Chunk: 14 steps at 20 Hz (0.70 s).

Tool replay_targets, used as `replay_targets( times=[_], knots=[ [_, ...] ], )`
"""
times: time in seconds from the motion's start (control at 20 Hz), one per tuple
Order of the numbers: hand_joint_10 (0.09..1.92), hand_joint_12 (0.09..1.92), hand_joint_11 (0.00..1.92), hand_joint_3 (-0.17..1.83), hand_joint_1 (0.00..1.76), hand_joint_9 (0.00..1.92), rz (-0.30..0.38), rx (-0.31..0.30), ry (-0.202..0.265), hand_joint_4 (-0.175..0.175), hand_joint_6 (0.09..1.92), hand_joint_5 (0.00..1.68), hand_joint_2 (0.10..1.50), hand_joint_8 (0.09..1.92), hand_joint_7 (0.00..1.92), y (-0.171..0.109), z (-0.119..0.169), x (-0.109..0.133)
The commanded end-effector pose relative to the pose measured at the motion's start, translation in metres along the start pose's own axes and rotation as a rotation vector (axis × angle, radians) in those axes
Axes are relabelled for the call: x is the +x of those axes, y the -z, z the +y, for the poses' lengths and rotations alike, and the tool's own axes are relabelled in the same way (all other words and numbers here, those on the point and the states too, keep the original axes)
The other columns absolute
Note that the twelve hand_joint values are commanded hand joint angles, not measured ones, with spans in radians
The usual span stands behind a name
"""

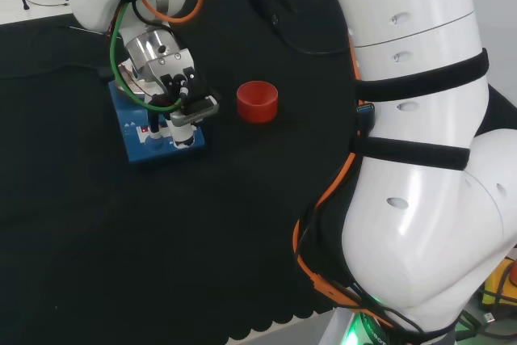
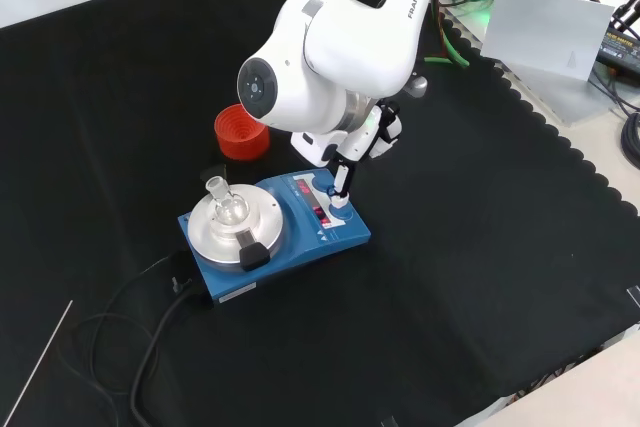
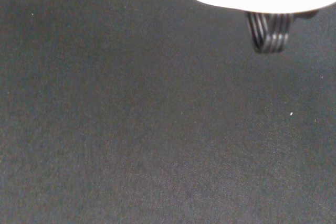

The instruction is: Turn on the heater.

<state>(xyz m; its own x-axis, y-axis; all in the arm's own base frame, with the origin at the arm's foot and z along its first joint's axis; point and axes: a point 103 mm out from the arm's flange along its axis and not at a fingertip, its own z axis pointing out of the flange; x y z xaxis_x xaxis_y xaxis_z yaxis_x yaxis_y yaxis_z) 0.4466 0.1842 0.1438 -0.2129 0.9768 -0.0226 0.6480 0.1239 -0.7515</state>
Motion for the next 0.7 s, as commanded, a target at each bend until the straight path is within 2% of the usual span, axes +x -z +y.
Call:
replay_targets(
  times=[0.05, 0.35, 0.7],
  knots=[
    [1.76, 1.72, 1.85, 1.43, 1.59, 1.91, 0.01, -0.006, 0.01, -0.018, 0.09, 0.44, 0.45, 1.92, 1.74, 0.006, -0.006, -0.003],
    [1.76, 1.72, 1.85, 1.43, 1.59, 1.91, 0.02, -0.056, 0.013, -0.019, 0.09, 0.45, 0.45, 1.92, 1.74, 0.035, -0.031, -0.005],
    [1.76, 1.72, 1.85, 1.44, 1.59, 1.91, 0.037, -0.079, 0.003, -0.019, 0.09, 0.45, 0.45, 1.92, 1.74, 0.045, -0.046, -0.013]
  ],
)
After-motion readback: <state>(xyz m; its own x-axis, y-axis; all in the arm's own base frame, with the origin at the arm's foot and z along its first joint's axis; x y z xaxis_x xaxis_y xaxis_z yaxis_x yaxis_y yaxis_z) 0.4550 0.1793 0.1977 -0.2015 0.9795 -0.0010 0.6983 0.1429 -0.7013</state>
